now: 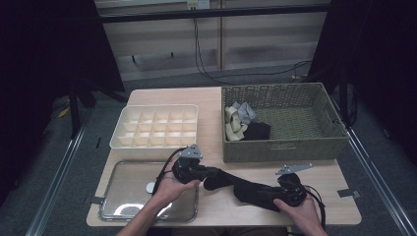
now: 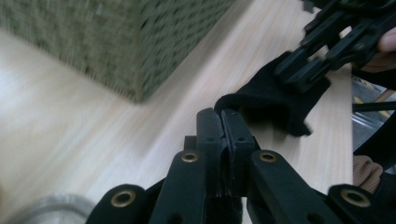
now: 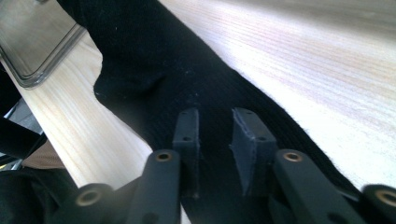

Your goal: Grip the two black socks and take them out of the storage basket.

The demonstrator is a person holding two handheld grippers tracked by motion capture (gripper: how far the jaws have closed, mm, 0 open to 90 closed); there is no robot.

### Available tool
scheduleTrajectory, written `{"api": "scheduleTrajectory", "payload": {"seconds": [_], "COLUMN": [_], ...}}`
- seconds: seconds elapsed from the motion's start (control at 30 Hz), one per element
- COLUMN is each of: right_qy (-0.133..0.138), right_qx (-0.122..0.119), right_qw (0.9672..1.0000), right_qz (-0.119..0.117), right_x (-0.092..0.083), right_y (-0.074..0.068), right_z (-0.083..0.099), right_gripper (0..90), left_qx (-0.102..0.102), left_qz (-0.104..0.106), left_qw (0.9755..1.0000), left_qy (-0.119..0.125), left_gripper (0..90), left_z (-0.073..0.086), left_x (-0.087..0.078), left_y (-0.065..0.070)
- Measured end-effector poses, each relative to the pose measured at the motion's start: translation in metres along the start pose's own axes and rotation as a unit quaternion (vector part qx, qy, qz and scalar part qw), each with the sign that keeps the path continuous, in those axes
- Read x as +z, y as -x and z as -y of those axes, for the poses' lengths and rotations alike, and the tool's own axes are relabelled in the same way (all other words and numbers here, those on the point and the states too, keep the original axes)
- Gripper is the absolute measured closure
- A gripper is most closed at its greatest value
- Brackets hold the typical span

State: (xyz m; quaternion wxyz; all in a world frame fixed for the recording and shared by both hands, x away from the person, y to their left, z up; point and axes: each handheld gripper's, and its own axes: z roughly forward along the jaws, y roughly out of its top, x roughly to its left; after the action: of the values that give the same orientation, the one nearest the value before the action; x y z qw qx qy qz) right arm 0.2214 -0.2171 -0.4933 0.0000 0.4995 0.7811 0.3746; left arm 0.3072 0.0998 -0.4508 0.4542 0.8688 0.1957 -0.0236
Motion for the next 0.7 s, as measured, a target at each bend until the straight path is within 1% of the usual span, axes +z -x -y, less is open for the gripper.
{"api": "scheduleTrajectory", "payload": {"seconds": [0.03,0.07,0.1,0.13,0.17,0.2,0.23,0.27,0.33,0.37,0.4,0.43,0.47,0.5,0.53,0.57,0.6,0.63,0.7], "right_qy": [0.004,0.015,0.027,0.038,0.042,0.048,0.05,0.048,0.043,0.04,0.038,0.036,0.036,0.033,0.03,0.027,0.025,0.017,0.006], "right_qx": [-0.001,0.006,0.009,0.0,-0.005,-0.017,-0.023,-0.031,-0.043,-0.053,-0.056,-0.057,-0.058,-0.062,-0.063,-0.065,-0.065,-0.067,-0.068], "right_qw": [1.0,0.9998,0.9991,0.9985,0.9983,0.9976,0.9971,0.9968,0.9961,0.996,0.9962,0.9961,0.9961,0.9961,0.9962,0.9964,0.9964,0.9965,0.9963], "right_qz": [-0.002,-0.014,-0.031,-0.039,-0.04,-0.047,-0.054,-0.056,-0.063,-0.06,-0.055,-0.056,-0.055,-0.054,-0.052,-0.048,-0.049,-0.047,-0.052], "right_x": [-0.001,-0.003,-0.005,-0.006,-0.006,-0.004,-0.002,0.001,0.009,0.015,0.019,0.023,0.025,0.029,0.031,0.033,0.035,0.036,0.037], "right_y": [0.0,-0.001,-0.001,-0.004,-0.008,-0.012,-0.015,-0.019,-0.027,-0.031,-0.035,-0.037,-0.039,-0.041,-0.042,-0.043,-0.043,-0.043,-0.043], "right_z": [-0.002,-0.004,-0.007,-0.011,-0.015,-0.02,-0.023,-0.027,-0.033,-0.037,-0.04,-0.042,-0.044,-0.047,-0.048,-0.049,-0.049,-0.048,-0.044], "right_gripper": [68.6,67.6,66.2,64.1,60.1,59.2,58.5,56.7,53.1,50.7,48.4,46.6,46.1,46.1,46.7,53.2,65.3,70.9,81.3], "left_qx": [0.004,0.008,0.007,0.003,0.003,0.002,0.0,0.006,0.011,0.009,0.009,0.009,0.008,0.01,0.008,0.011,0.014,0.015,0.014], "left_qz": [0.001,0.002,0.001,0.002,0.006,0.006,0.01,0.01,0.006,0.009,0.008,0.009,0.01,0.012,0.013,0.01,0.016,0.018,0.027], "left_qw": [1.0,1.0,1.0,1.0,1.0,1.0,1.0,0.9999,0.9999,0.9999,0.9999,0.9999,0.9999,0.9999,0.9999,0.9998,0.9997,0.9996,0.9994], "left_qy": [0.0,-0.002,-0.002,0.0,0.001,-0.002,0.001,-0.004,-0.002,-0.001,-0.003,0.0,-0.003,-0.004,-0.005,-0.01,-0.012,-0.018,-0.017], "left_gripper": [87.0,86.8,86.5,86.3,86.3,86.1,86.0,85.9,85.7,85.5,85.1,84.9,84.7,84.6,84.6,84.6,84.6,84.6,84.5], "left_z": [-0.001,-0.002,-0.002,-0.002,-0.001,-0.001,-0.001,-0.001,0.0,0.0,0.0,0.001,0.002,0.002,0.004,0.005,0.008,0.009,0.013], "left_x": [0.001,0.001,0.002,0.003,0.005,0.005,0.007,0.007,0.008,0.008,0.008,0.009,0.01,0.01,0.011,0.012,0.014,0.014,0.018], "left_y": [0.002,0.003,0.004,0.004,0.003,0.004,0.005,0.005,0.008,0.009,0.009,0.009,0.01,0.01,0.011,0.012,0.013,0.015,0.018]}}
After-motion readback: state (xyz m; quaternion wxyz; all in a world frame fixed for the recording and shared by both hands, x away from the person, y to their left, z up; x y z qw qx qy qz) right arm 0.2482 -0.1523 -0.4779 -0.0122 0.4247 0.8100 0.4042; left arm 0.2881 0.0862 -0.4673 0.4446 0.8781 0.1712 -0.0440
